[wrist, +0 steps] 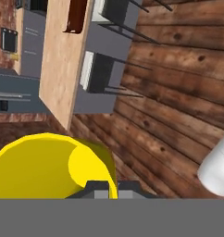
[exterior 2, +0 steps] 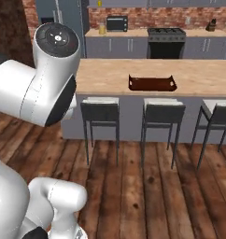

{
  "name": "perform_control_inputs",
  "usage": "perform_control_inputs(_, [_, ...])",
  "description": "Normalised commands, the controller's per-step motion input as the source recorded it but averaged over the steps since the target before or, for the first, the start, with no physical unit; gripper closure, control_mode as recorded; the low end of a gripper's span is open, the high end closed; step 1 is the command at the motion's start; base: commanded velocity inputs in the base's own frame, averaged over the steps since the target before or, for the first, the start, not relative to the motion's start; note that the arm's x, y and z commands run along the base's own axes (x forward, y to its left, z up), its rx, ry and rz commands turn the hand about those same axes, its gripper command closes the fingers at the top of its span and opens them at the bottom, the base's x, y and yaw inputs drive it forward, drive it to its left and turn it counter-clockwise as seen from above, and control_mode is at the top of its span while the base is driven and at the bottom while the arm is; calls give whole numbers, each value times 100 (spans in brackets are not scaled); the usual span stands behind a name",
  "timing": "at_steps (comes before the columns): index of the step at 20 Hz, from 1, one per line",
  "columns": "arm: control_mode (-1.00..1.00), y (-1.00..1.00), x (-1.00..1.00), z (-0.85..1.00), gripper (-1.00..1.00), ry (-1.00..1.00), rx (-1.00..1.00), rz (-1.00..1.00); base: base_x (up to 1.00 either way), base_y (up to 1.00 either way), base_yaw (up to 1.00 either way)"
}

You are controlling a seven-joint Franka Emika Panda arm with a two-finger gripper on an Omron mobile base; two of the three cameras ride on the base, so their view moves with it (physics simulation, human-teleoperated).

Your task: There is a tray on the dining counter. Grab the cup, mug, and pitcher and place them on the tray. The pitcher may be placed next to the tray if it cannot fit the tray.

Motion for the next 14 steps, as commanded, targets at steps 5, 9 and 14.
perform_control_inputs(5, [100, 0, 0, 0, 100, 0, 0, 0, 55, -73, 0])
perform_control_inputs(9, [100, 0, 0, 0, 100, 0, 0, 0, 61, -57, 0])
perform_control_inputs(14, [100, 0, 0, 0, 100, 0, 0, 0, 72, -41, 0])
